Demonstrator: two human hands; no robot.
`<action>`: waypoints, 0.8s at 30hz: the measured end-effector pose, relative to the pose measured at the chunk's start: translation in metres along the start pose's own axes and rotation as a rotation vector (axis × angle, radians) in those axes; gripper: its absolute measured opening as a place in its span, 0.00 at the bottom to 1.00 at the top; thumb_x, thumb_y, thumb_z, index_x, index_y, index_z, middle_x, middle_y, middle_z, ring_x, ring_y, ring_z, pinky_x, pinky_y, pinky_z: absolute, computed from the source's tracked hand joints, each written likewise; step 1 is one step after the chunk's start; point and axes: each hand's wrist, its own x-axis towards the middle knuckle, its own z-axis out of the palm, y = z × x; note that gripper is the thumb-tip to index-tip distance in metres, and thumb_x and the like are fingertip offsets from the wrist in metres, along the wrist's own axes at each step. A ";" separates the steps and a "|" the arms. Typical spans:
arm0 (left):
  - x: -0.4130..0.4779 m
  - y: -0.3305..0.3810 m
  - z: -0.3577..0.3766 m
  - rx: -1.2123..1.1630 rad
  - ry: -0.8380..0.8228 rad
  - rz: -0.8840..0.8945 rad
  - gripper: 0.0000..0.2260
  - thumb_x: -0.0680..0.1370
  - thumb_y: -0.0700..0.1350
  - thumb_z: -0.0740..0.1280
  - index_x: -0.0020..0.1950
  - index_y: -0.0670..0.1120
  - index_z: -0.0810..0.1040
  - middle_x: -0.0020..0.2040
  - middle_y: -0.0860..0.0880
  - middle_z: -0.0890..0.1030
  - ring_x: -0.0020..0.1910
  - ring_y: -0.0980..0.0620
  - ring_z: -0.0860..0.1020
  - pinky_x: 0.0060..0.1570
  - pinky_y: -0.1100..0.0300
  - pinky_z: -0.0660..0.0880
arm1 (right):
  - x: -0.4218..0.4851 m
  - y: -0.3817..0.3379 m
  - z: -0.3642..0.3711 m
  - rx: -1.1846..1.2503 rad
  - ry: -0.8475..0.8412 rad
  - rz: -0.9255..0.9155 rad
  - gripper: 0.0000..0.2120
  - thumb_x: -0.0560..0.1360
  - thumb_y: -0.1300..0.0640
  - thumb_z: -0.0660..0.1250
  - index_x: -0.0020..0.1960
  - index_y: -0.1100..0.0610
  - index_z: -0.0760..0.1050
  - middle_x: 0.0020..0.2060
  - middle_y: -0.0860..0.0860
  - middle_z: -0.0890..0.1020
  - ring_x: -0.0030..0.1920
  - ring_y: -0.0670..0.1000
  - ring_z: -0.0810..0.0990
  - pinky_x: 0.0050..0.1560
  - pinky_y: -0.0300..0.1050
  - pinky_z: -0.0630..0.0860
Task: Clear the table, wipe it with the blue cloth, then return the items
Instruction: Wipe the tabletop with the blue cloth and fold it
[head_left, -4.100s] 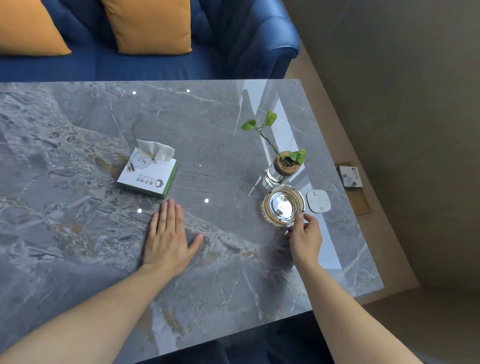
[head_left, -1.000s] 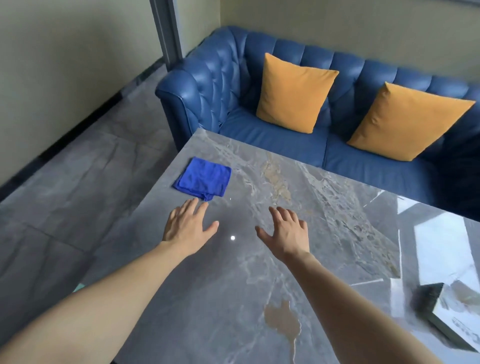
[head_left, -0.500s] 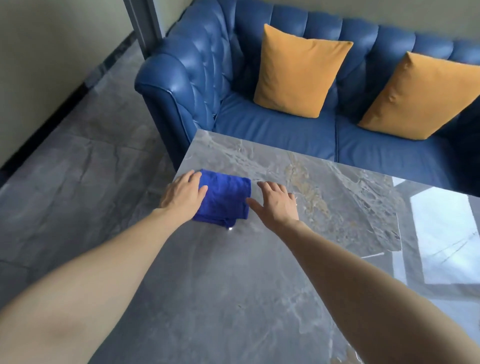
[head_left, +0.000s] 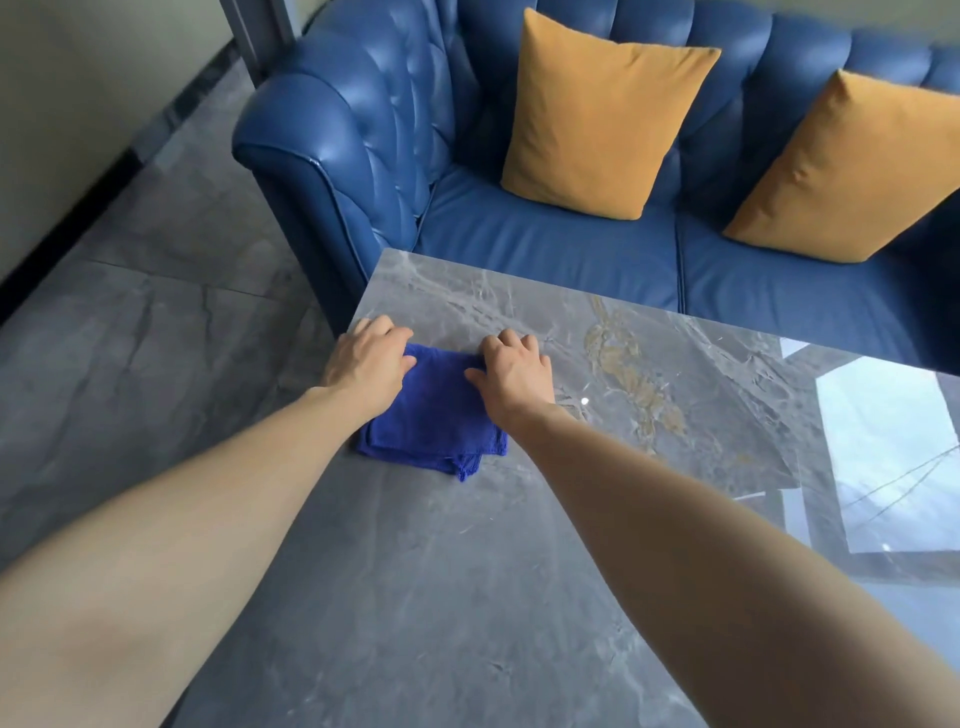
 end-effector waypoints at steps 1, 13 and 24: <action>0.000 0.001 -0.001 -0.015 0.006 -0.022 0.15 0.82 0.48 0.65 0.66 0.44 0.77 0.62 0.42 0.75 0.65 0.41 0.70 0.63 0.45 0.71 | 0.000 -0.001 0.001 0.016 0.006 0.008 0.13 0.82 0.48 0.64 0.60 0.57 0.75 0.59 0.53 0.75 0.63 0.59 0.69 0.57 0.53 0.67; -0.059 0.044 -0.038 -0.286 0.106 -0.081 0.06 0.84 0.47 0.58 0.55 0.47 0.73 0.50 0.50 0.77 0.48 0.44 0.75 0.42 0.50 0.70 | -0.077 0.015 -0.026 0.308 0.196 -0.022 0.05 0.83 0.56 0.61 0.48 0.53 0.69 0.46 0.49 0.80 0.51 0.54 0.70 0.52 0.51 0.62; -0.171 0.152 -0.047 -0.476 0.166 0.184 0.02 0.82 0.41 0.63 0.52 0.44 0.74 0.46 0.49 0.77 0.43 0.44 0.75 0.41 0.54 0.68 | -0.220 0.092 -0.082 0.492 0.409 0.020 0.04 0.80 0.61 0.67 0.48 0.54 0.73 0.39 0.48 0.80 0.39 0.54 0.75 0.50 0.56 0.71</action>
